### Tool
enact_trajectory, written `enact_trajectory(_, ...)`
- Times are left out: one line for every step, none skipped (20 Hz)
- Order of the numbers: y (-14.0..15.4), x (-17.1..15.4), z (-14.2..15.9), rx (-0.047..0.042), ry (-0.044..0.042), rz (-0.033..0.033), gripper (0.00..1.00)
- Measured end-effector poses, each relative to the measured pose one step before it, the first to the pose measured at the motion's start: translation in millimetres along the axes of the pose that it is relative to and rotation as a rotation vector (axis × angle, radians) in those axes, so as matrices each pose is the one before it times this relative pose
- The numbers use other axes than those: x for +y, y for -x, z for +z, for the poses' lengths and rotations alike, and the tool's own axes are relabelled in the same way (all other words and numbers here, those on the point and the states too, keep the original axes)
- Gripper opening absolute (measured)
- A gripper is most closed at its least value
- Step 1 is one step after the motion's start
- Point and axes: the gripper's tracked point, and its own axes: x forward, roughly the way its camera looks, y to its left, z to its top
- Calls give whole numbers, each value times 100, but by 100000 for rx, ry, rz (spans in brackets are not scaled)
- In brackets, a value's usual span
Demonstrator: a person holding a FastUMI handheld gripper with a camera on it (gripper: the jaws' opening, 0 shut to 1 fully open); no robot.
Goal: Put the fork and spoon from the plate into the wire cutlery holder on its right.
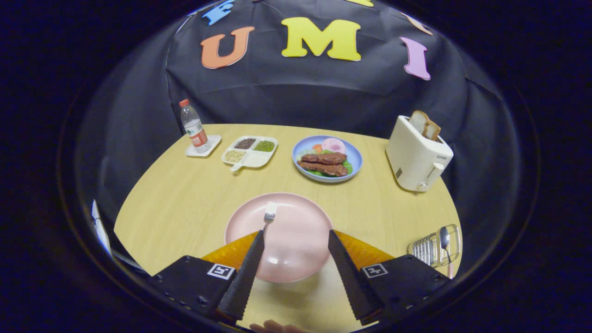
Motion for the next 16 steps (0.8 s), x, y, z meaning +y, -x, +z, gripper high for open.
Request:
enact_trajectory(-414, 970, -471, -512, -928, 926, 84)
enact_trajectory(-332, 716, -518, -471, -1370, 518, 84)
enact_trajectory(-360, 923, -445, -39, -1215, 1212, 84)
enact_trajectory(-640, 537, -674, 341, -927, -177, 84)
enact_trajectory(-565, 476, -527, 775, -549, -660, 84)
enact_trajectory(-609, 541, -523, 361, -905, -239, 84)
enact_trajectory(-754, 454, -438, 774, -464, -985, 84)
enact_trajectory(-669, 117, -386, 484, -334, -1395, 83)
enact_trajectory(-565, 349, -312, 845, -423, -730, 81)
enact_trajectory(-688, 381, -395, 842, -406, -567, 75)
enact_trajectory(-611, 137, -308, 895, 174, -1048, 69)
enact_trajectory(-490, -262, -269, 226, 197, -2627, 64)
enact_trajectory(-356, -279, -194, 182, -112, -2268, 58)
enact_trajectory(-483, 167, -251, 557, -577, -248, 52)
enact_trajectory(-277, -52, -285, 1013, -304, -577, 46)
enact_trajectory(-109, -286, -358, 1185, -171, -1242, 39)
